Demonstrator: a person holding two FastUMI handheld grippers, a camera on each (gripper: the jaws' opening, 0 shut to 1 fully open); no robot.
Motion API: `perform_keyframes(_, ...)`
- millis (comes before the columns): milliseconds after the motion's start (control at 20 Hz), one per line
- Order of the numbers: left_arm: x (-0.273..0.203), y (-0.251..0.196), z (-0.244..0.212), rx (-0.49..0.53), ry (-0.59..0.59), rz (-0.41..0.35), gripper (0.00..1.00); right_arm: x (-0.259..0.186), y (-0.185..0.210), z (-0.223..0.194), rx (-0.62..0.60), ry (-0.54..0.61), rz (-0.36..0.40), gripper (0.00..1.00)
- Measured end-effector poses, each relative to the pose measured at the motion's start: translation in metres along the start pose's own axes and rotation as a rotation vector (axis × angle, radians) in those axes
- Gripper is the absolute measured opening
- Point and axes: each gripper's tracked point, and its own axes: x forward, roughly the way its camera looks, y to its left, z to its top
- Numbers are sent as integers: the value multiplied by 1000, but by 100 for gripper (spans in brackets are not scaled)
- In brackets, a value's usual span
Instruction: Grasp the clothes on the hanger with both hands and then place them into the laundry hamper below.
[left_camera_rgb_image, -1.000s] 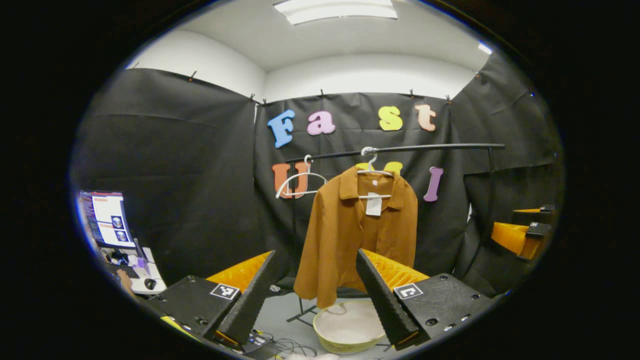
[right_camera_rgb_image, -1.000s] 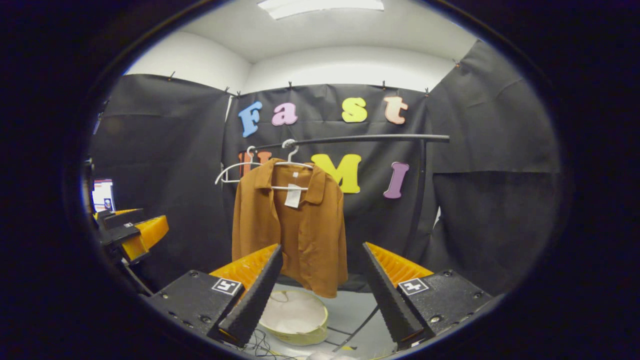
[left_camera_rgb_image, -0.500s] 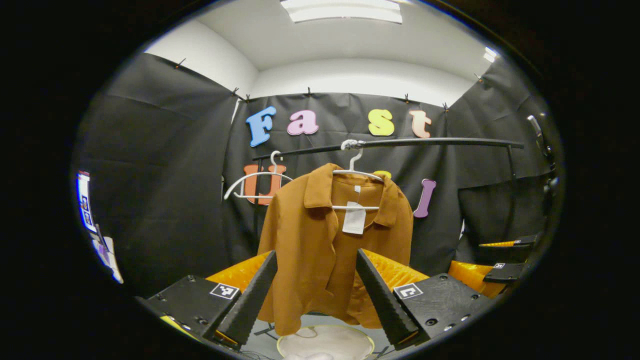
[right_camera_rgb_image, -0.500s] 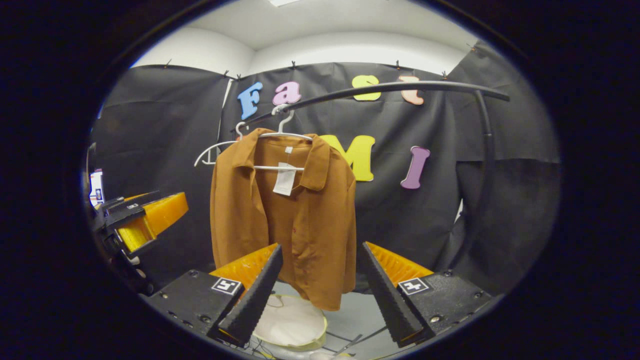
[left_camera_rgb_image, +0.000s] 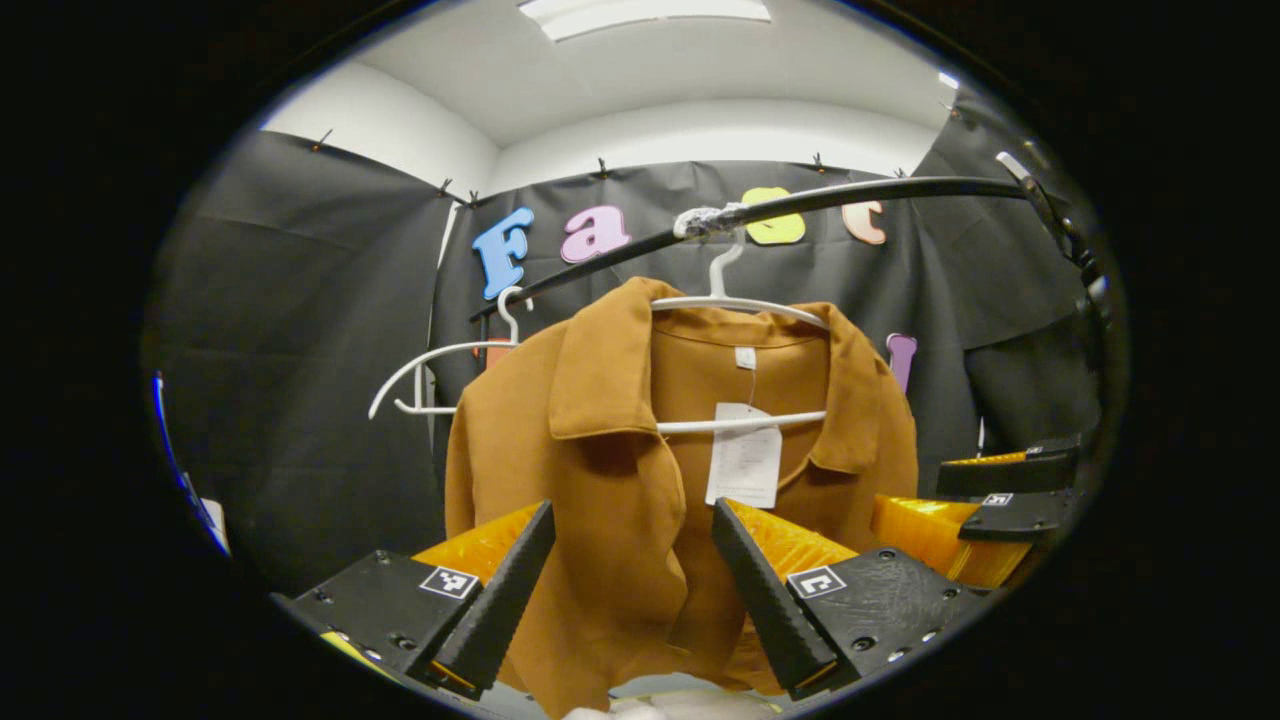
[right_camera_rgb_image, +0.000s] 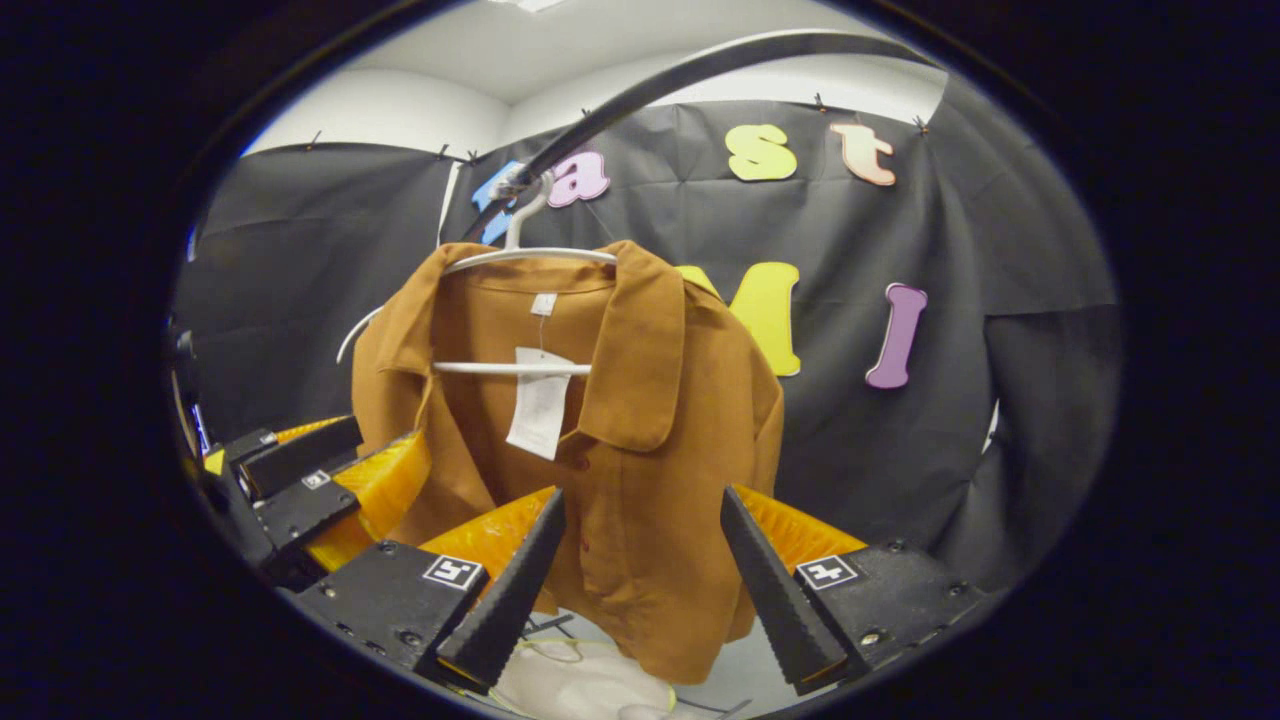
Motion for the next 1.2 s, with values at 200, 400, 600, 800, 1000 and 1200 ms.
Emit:
perform_keyframes(200,24,12,-9,30,7,59,100,36,12,10,48,13,21,99)
perform_keyframes(400,33,21,-13,33,13,95,100,56,18,28,135,-26,33,100)
perform_keyframes(600,35,24,-12,43,12,107,100,68,6,32,173,-54,-10,99)
perform_keyframes(800,40,20,-13,35,20,111,100,73,-2,32,161,-55,-15,72)
perform_keyframes(1000,48,11,-22,20,51,85,64,71,-12,23,140,-44,-24,36)
perform_keyframes(1200,54,-3,-34,-41,100,-13,39,71,-16,26,115,-44,17,10)
